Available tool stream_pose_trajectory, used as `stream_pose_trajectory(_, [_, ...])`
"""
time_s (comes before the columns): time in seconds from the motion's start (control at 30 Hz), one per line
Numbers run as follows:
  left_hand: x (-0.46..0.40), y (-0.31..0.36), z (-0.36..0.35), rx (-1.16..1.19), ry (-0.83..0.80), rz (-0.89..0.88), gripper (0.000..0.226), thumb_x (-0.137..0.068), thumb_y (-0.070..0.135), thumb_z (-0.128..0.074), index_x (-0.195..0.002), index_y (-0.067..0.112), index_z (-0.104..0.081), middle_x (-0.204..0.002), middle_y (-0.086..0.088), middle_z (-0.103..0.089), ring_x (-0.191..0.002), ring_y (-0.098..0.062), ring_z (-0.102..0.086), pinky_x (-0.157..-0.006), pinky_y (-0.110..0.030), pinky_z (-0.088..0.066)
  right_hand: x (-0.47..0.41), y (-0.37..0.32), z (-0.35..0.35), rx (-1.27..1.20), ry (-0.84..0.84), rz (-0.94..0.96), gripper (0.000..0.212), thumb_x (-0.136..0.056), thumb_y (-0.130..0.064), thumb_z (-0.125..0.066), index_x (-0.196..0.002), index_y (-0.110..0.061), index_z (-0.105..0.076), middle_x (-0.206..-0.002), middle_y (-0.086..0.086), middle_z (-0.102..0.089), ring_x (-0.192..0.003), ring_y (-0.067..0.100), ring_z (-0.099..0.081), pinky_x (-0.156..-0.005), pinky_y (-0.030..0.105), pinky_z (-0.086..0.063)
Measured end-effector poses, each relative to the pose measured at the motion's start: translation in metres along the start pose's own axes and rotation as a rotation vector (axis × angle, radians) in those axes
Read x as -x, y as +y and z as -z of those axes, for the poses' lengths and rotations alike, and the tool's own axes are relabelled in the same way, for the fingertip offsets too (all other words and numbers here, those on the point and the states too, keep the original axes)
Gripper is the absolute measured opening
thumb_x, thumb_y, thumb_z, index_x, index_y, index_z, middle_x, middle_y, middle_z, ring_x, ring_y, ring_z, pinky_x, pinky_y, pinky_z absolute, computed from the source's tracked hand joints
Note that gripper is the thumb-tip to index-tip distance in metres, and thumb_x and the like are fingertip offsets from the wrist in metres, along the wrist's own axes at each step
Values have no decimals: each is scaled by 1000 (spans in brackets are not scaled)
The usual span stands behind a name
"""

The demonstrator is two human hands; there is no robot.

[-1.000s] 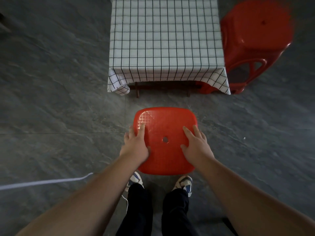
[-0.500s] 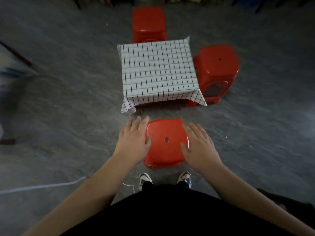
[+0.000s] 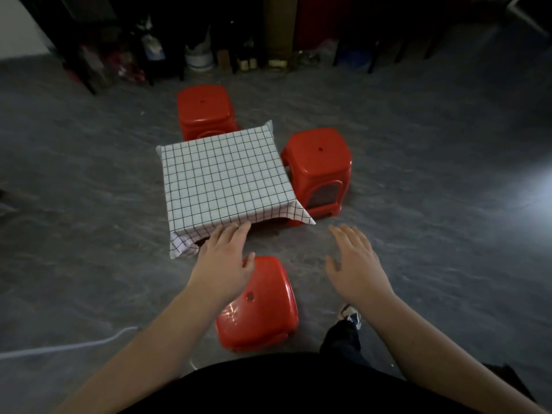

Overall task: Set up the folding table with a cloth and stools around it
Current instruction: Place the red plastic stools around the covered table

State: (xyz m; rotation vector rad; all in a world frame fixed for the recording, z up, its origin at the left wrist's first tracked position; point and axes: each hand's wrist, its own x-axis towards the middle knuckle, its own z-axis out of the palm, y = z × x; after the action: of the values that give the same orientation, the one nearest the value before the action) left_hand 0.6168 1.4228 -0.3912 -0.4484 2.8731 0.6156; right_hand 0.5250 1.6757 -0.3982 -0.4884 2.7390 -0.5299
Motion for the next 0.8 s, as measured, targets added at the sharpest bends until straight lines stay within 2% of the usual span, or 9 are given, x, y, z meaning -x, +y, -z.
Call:
stream_pose_trajectory(0.23, [-99, 130, -37, -37, 10, 91, 65, -96, 43, -46, -153, 31, -17, -161, -1, -24, -149, -26, -14, -120, -48, -21, -99, 122, 68, -10, -65, 58, 67, -94, -33, -53, -155, -26, -25, -163, 1, -22, -151, 22, -11, -121, 45, -22])
stream_pose_trajectory(0.43, [-177, 234, -38, -11, 28, 134, 66, -95, 41, -49, -154, 32, -20, -161, -2, -25, -150, -25, -13, -119, -47, -20, -165, 202, 139, -3, -100, 94, 67, -93, -33, -52, -155, -28, -25, -163, 1, -23, -151, 22, -12, -119, 42, -22])
stream_pose_trajectory(0.6, [-220, 260, -42, -1, 32, 207, 64, -94, 35, -52, -152, 27, -27, -158, -4, -30, -148, -28, -18, -118, -49, -23, -223, 219, 150, -5, -166, 148, 65, -95, -30, -51, -155, -26, -25, -164, 2, -20, -151, 22, -10, -121, 43, -21])
stream_pose_trajectory(0.8, [-275, 250, -50, 36, 65, 309, 63, -94, 35, -52, -152, 24, -28, -156, -7, -34, -145, -30, -23, -115, -50, -28, -304, 206, 159, 59, -229, 292, 64, -93, -29, -51, -153, -25, -29, -161, 1, -25, -150, 24, -15, -119, 47, -26])
